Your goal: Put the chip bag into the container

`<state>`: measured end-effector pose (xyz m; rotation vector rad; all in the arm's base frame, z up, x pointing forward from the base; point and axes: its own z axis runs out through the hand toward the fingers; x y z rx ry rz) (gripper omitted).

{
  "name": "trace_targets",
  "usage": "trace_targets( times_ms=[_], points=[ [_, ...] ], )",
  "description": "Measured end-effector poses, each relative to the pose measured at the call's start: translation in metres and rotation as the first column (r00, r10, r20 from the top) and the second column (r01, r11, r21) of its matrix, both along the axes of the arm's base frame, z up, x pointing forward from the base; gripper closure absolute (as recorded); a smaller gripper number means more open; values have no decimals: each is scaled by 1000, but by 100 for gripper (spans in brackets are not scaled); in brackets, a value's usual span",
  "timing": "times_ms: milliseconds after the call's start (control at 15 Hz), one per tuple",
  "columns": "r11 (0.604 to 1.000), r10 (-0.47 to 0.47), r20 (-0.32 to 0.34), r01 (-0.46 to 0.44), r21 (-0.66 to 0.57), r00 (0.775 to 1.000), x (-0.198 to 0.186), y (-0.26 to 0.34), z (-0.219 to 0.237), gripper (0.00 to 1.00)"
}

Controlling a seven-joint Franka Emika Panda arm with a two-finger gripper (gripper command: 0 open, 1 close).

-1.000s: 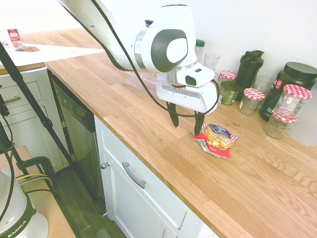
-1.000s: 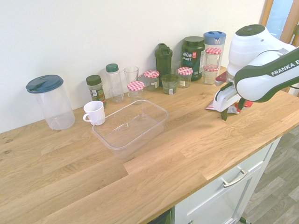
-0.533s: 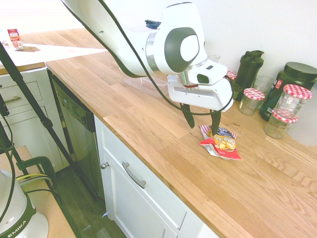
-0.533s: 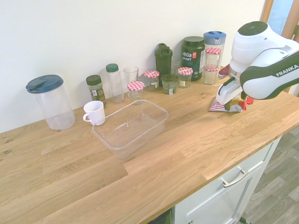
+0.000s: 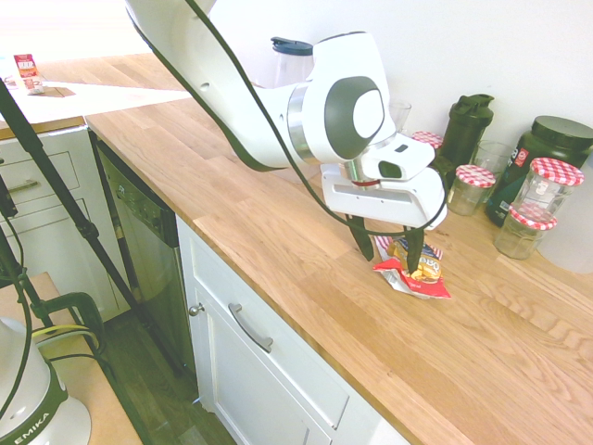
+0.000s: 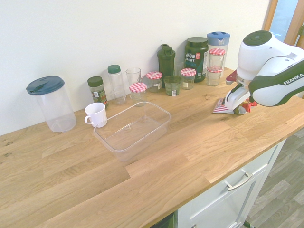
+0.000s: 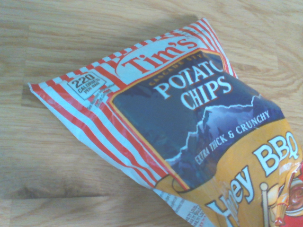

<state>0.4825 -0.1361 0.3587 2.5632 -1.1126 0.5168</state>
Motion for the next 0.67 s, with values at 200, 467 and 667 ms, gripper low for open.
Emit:
trace_targets(
  times_ms=[200,467,667],
  points=[
    [1000,4,1,-4,-8,1000,0,-2,-2,100],
    [1000,6,-5,-6,-13,1000,0,-3,-7,100],
    [1000,3,-6,-3,-13,1000,0,-3,-9,100]
  ],
)
